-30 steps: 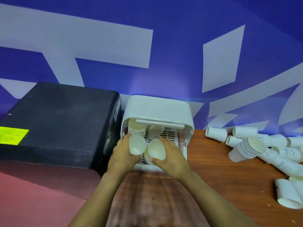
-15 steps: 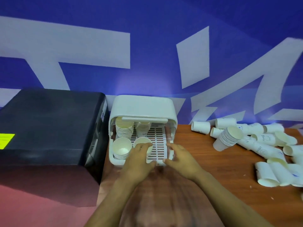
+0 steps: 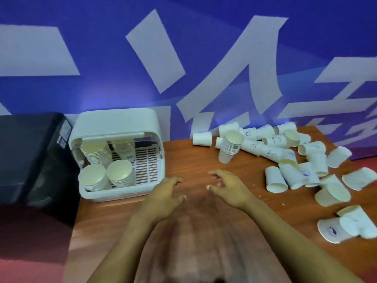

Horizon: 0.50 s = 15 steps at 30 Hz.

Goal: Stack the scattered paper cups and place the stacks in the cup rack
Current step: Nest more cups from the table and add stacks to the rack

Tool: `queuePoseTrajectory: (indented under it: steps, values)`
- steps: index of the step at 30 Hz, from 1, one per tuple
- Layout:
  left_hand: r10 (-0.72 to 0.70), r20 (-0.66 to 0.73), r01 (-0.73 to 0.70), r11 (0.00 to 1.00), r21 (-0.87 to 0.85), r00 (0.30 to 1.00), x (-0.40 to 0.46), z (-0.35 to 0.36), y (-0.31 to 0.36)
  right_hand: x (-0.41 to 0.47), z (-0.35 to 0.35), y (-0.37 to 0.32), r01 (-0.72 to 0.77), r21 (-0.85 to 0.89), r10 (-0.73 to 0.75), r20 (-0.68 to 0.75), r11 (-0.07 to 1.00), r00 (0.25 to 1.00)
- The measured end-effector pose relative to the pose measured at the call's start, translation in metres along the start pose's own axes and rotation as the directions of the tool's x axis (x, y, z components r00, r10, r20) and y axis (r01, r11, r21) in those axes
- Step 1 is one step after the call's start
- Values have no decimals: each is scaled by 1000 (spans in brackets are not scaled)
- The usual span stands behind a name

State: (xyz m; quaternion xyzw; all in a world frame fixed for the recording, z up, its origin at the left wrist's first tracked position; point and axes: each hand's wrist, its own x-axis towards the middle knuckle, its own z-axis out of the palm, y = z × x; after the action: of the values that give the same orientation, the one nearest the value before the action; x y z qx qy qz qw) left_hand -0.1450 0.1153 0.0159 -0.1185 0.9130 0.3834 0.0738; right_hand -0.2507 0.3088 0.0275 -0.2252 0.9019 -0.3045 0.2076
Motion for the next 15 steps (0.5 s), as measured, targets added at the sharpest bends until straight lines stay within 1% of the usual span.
queuePoseTrajectory:
  steps: [5,9,12,15]
  values:
    - [-50,-41,49,999,-10,998,30,71,63,-9,-59,86,-31,37,31,7,999,1000]
    - [-84,-2,84,995,-60,996,62,141,129,-11,-116,163,-68,43,69,-20,997,997]
    - [-123,5,123,988,-92,992,85,182,169,-9,-149,212,-112,-13,111,-17,994,994]
    - [-184,20,185,979,-86,983,91,214,192,-7,-173,246,-125,-85,123,-22,989,992]
